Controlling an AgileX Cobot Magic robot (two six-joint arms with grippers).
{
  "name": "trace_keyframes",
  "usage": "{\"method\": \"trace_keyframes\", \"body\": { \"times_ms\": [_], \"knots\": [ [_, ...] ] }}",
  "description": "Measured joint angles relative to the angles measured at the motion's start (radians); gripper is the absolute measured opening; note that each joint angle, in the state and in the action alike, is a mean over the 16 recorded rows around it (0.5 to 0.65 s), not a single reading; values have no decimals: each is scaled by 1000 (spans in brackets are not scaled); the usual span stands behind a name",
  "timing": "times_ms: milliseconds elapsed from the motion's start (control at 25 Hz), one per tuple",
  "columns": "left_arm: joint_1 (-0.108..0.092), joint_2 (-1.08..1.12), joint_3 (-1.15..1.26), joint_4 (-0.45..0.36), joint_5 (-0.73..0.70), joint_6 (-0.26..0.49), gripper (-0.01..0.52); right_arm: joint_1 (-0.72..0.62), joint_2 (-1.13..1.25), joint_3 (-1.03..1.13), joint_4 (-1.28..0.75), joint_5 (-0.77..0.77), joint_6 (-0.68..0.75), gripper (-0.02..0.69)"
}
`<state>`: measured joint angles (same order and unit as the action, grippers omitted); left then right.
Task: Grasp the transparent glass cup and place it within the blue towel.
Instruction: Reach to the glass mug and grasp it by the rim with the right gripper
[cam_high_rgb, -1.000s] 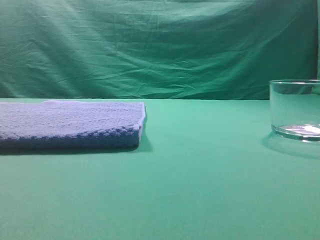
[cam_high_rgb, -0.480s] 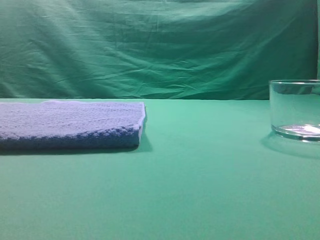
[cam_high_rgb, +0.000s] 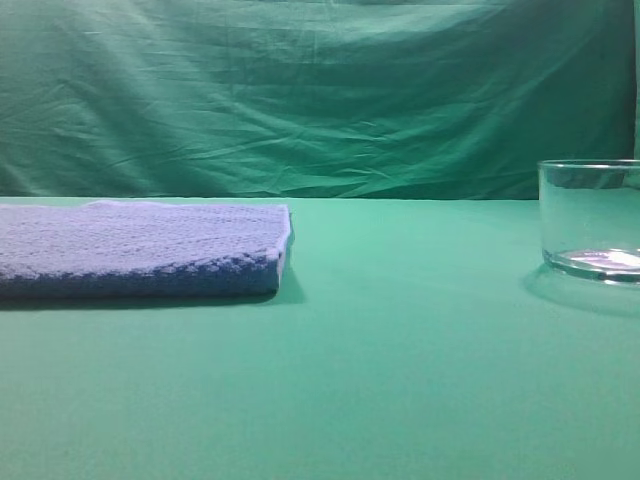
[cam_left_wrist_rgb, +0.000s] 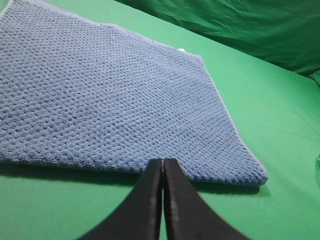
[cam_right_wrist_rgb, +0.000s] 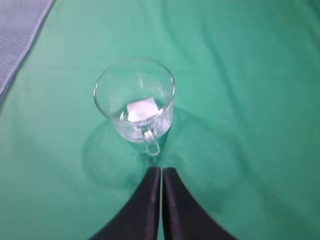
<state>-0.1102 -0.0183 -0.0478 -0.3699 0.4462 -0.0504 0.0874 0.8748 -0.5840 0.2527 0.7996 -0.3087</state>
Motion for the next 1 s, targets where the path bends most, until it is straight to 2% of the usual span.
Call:
{"method": "trace_keyframes", "body": {
  "times_ms": [160,320,480,640,800,1000],
  "knots": [
    [0,0,0,0,0,0,0,23,134,-72,-3,57,-62,114],
    [0,0,0,0,0,0,0,48,260,-124,-6,69,-124,261],
    [0,0,0,0,0,0,0,71,362,-152,-7,25,-169,415],
    [0,0,0,0,0,0,0,84,444,-163,-8,-48,-207,527],
    [0,0,0,0,0,0,0,86,516,-165,-8,-126,-230,570],
    [0,0,0,0,0,0,0,86,596,-167,-8,-210,-254,525]
  ]
}}
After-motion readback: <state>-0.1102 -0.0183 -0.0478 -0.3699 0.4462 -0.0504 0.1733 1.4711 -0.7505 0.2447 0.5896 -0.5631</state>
